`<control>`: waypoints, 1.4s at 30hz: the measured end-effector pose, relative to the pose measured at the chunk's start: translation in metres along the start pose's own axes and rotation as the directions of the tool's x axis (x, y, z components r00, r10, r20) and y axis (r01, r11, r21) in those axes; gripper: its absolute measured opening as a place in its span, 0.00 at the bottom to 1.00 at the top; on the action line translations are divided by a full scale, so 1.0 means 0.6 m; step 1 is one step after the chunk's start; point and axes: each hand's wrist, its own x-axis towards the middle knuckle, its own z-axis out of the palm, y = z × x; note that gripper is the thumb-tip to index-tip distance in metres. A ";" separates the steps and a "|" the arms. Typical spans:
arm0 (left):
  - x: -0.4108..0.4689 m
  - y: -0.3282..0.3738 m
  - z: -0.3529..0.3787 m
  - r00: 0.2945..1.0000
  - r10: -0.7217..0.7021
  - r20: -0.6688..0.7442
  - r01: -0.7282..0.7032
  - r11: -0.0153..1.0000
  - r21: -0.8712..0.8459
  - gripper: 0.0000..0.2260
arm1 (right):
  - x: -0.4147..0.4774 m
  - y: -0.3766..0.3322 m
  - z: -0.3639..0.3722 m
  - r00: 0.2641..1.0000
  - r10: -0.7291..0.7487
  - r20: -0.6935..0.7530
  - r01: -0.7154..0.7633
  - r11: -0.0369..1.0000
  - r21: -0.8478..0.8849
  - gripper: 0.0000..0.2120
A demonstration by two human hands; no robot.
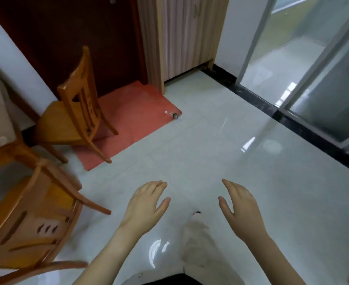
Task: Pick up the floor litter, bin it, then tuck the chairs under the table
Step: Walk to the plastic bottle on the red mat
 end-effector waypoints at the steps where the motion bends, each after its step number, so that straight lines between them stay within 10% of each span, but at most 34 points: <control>1: 0.041 0.002 0.001 1.000 -0.019 -0.015 0.019 1.000 0.002 0.23 | 0.049 0.017 -0.008 1.000 -0.026 0.014 0.027 1.000 -0.009 0.26; 19: 0.712 -0.144 -0.033 0.954 -0.282 -0.101 0.281 0.960 -0.022 0.24 | 0.838 0.089 0.029 0.961 -0.237 0.142 0.235 0.972 0.027 0.24; 34: 1.263 -0.366 -0.136 0.998 -0.055 0.026 0.049 0.980 0.192 0.23 | 1.396 0.072 0.079 0.925 -0.331 0.185 0.359 0.922 -0.145 0.25; 42: 1.446 -0.442 -0.014 0.936 -0.353 -0.010 0.353 0.935 0.023 0.23 | 1.658 0.166 0.193 0.913 -0.237 0.332 0.271 0.960 -0.062 0.27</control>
